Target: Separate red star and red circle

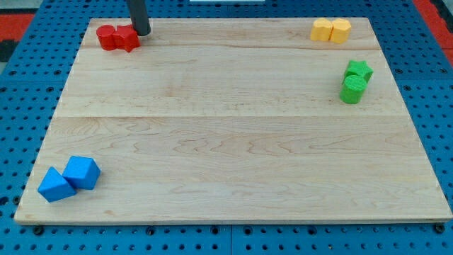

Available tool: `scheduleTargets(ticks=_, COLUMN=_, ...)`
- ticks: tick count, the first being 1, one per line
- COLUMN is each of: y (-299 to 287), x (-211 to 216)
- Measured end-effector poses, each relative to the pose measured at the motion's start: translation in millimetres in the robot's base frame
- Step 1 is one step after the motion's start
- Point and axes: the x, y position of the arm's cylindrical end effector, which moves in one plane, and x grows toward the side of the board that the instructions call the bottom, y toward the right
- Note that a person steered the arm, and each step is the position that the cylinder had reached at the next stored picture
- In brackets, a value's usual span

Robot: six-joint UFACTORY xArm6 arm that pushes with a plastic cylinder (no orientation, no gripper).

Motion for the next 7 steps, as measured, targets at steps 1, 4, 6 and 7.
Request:
scheduleTargets(ticks=1, y=0.0, x=-0.1)
scheduleTargets(ticks=4, y=73.0, x=-29.7)
scheduleTargets(ticks=6, y=48.2, x=-39.1)
scheduleTargets(ticks=7, y=-12.4, x=-39.2)
